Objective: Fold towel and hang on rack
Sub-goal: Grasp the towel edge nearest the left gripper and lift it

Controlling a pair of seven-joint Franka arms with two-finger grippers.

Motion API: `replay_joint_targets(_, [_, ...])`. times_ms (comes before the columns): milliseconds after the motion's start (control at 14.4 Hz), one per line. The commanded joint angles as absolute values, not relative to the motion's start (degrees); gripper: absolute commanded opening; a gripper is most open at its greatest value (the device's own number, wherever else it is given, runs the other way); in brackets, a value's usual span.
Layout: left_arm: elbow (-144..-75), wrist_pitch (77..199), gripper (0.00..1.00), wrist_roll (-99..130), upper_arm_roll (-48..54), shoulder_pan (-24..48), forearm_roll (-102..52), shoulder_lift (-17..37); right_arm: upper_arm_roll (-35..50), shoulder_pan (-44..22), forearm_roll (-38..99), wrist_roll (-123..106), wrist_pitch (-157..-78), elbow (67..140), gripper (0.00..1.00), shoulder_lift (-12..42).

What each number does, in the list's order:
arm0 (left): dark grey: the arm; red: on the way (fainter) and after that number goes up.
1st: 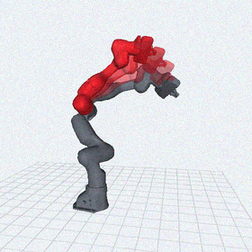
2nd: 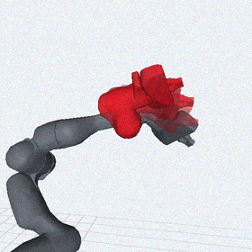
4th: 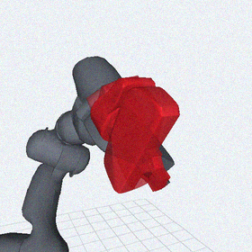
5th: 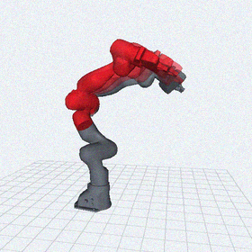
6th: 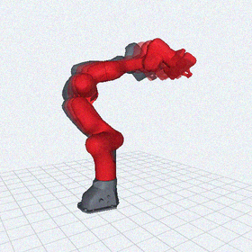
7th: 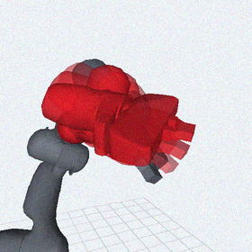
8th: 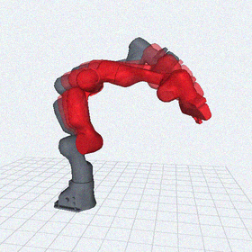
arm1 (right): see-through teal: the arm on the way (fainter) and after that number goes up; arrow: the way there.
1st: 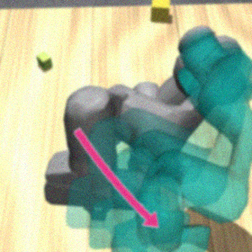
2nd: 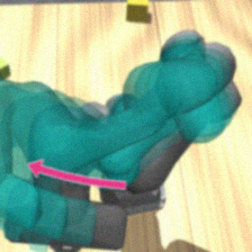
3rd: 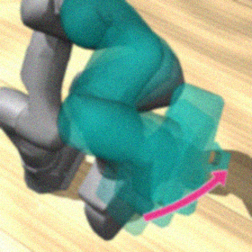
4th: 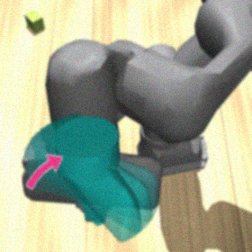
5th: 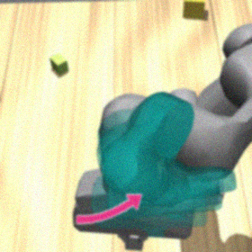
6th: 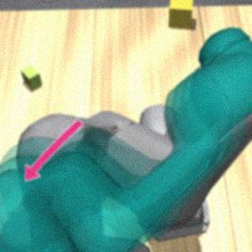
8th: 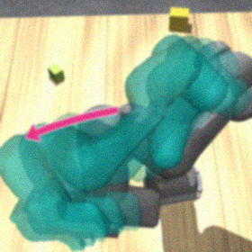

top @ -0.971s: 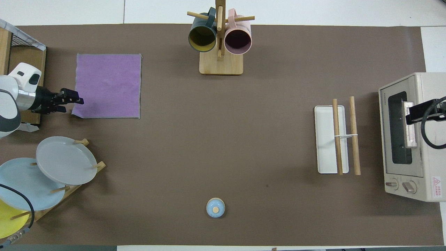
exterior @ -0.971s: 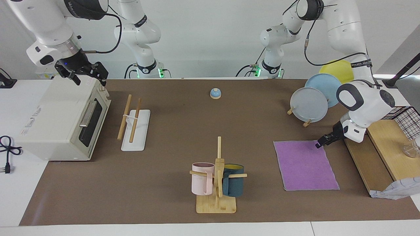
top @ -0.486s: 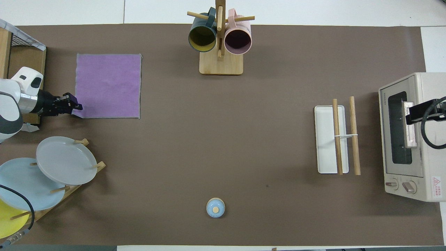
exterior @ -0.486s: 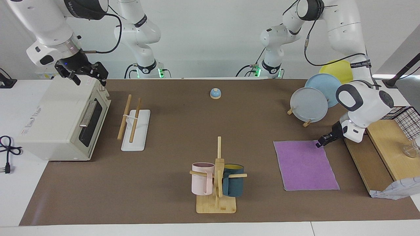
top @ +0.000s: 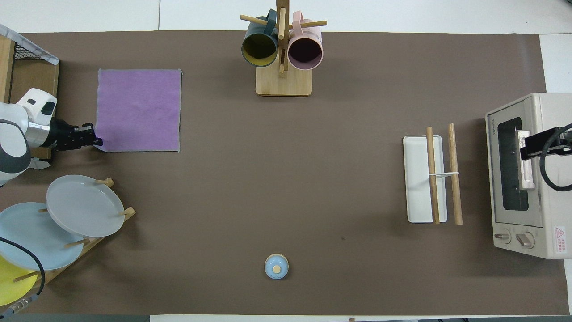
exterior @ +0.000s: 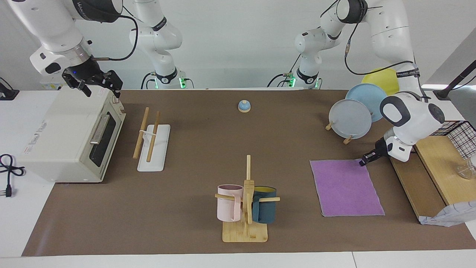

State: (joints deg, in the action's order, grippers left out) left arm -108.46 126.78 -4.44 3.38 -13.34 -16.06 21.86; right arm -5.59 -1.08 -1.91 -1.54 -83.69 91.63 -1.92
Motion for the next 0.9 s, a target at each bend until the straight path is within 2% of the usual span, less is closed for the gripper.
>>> replay_joint_targets(0, [-106.45, 124.03, 0.0, -5.97, 3.6, -13.98, -16.0, 21.45, -5.1, -0.44, -1.67, -2.46, -84.2, 92.99, 1.0, -3.25])
replay_joint_targets(208, [-103.37, 119.02, 0.0, -11.15, 4.31, -10.83, -10.22, 18.21, -5.1, -0.44, -1.67, -2.46, -84.2, 92.99, 1.0, -3.25])
replay_joint_targets(347, [-103.36, 116.99, 0.0, -15.36, 4.22, -3.99, -3.64, 14.26, -5.1, -0.44, -1.67, -2.46, -84.2, 92.99, 1.0, -3.25])
replay_joint_targets(486, [-103.97, 117.07, 0.0, -15.3, 4.22, 5.93, 5.14, 12.83, -5.1, -0.44, -1.67, -2.55, -84.2, 92.99, 1.0, -3.25])
replay_joint_targets(624, [-106.51, 118.03, 0.0, -8.73, 4.22, 14.65, 13.15, 12.22, -5.1, -0.44, -1.67, -2.46, -84.2, 92.99, 1.0, -3.25])
replay_joint_targets(833, [-115.2, 124.95, 0.0, 2.25, 4.31, 18.36, 14.33, 11.08, -5.1, -0.44, -1.67, -2.46, -84.2, 92.99, 1.0, -3.25])
